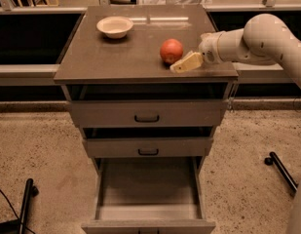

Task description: Pick apple from bottom drawer and place on counter

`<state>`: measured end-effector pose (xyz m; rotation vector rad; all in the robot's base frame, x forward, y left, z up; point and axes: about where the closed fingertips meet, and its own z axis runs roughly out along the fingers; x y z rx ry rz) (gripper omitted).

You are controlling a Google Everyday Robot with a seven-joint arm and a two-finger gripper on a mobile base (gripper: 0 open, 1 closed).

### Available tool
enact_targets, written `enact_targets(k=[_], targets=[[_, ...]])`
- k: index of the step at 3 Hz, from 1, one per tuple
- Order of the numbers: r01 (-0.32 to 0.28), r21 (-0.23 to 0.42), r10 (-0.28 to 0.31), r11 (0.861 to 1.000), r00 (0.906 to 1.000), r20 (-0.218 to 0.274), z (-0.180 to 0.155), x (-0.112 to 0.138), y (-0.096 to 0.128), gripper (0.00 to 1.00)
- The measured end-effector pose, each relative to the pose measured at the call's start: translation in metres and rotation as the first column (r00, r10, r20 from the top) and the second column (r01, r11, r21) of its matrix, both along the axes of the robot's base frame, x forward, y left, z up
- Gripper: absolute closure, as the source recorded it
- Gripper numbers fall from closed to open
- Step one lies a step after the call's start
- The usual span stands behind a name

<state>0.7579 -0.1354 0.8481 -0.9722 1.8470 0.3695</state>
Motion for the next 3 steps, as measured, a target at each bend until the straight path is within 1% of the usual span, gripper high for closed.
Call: enact_targets(k=[1, 2, 3], targets=[[-0.031, -0.026, 0.032, 0.999, 0.9974, 0.064, 0.016, -0.01, -0.004, 0.0], [-0.078, -0.023, 0.08, 0.997, 0.9871, 0.139, 0.041, -0.024, -0.008, 0.0], [-0.083, -0.028, 0.086, 0.996, 0.9858, 0.144, 0.041, -0.025, -0.007, 0.0]])
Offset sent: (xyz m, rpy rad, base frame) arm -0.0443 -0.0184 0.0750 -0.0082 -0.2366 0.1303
